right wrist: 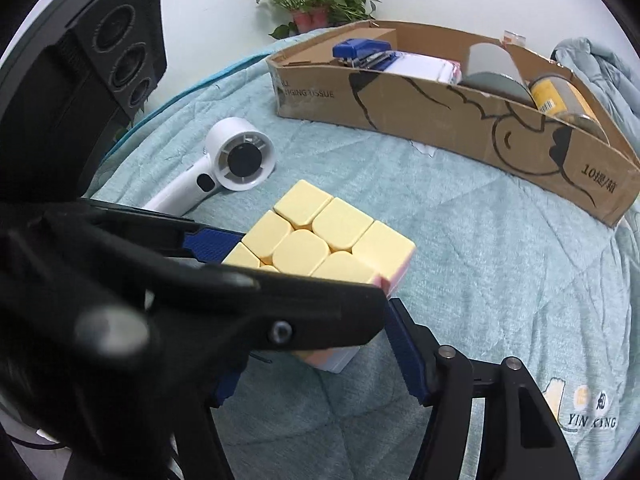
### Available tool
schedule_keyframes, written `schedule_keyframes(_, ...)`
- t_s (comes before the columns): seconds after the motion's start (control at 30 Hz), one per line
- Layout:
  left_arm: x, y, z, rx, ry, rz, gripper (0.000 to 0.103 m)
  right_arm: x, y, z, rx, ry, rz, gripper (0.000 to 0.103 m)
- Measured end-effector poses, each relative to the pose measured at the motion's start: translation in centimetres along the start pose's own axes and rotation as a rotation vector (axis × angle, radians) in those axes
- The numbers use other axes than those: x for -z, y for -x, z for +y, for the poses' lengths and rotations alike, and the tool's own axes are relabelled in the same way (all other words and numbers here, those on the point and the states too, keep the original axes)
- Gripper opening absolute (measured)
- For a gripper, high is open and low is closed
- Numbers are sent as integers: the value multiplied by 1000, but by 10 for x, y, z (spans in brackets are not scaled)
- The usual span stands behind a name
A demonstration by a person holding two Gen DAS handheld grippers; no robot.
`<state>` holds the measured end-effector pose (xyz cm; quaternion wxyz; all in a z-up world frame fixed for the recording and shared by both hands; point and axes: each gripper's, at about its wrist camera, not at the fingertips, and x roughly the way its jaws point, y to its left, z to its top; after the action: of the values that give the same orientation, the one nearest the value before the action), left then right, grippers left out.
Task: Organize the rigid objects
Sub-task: 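Grasp the Rubik's cube with the right tool and lift it, then lower the cube into the box corner and open the right tool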
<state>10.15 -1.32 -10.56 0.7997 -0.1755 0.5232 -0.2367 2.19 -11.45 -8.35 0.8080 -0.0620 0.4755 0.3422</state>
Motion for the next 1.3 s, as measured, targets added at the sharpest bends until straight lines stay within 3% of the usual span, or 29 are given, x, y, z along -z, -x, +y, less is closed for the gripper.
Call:
schedule_keyframes(0.27, -7, 24, -11, -1, -37, -73, 69, -17, 16, 11, 26, 67, -60, 63)
schedule_keyframes(0.5, -35, 45, -24, -15, -92, -134, 69, -45, 33, 11, 49, 132, -131, 63)
schedule_keyframes(0.7, -72, 60, -30, -42, -140, -186, 69, -84, 42, 7, 54, 175, -172, 63)
schedule_keyframes(0.93, -121, 59, -29, -33, -190, -187, 69, -133, 42, -10, 83, 207, -191, 62)
schedule_keyframes(1.1, -154, 53, -23, 6, -173, -174, 69, -170, 38, -31, 87, 224, -184, 62)
schedule_keyframes(1.3, -193, 53, -16, -9, -150, -169, 69, -214, 30, -52, 76, 252, -172, 61)
